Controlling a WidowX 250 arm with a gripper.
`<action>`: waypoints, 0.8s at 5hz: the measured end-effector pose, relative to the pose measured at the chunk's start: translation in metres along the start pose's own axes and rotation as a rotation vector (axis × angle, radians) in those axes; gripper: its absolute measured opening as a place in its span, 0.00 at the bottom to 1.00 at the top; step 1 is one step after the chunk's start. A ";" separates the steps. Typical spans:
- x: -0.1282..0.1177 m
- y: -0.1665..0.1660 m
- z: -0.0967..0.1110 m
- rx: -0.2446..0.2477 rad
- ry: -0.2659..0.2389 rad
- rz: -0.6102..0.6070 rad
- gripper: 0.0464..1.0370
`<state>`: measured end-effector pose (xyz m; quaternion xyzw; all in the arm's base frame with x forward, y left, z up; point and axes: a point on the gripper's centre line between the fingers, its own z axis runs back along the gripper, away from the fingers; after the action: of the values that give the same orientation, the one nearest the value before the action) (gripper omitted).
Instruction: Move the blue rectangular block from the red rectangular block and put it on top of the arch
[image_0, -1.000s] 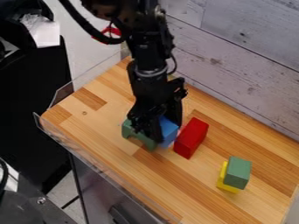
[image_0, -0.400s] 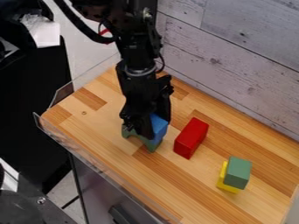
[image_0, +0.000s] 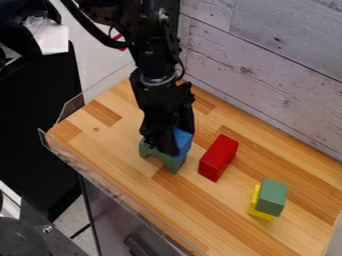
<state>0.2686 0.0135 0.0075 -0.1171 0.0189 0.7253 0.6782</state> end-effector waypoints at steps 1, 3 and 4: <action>0.001 -0.002 -0.001 -0.001 0.001 0.009 0.53; 0.002 -0.001 -0.003 0.001 0.010 0.021 0.53; 0.003 0.002 -0.004 0.003 0.002 0.026 0.53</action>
<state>0.2672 0.0156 0.0031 -0.1166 0.0224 0.7339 0.6688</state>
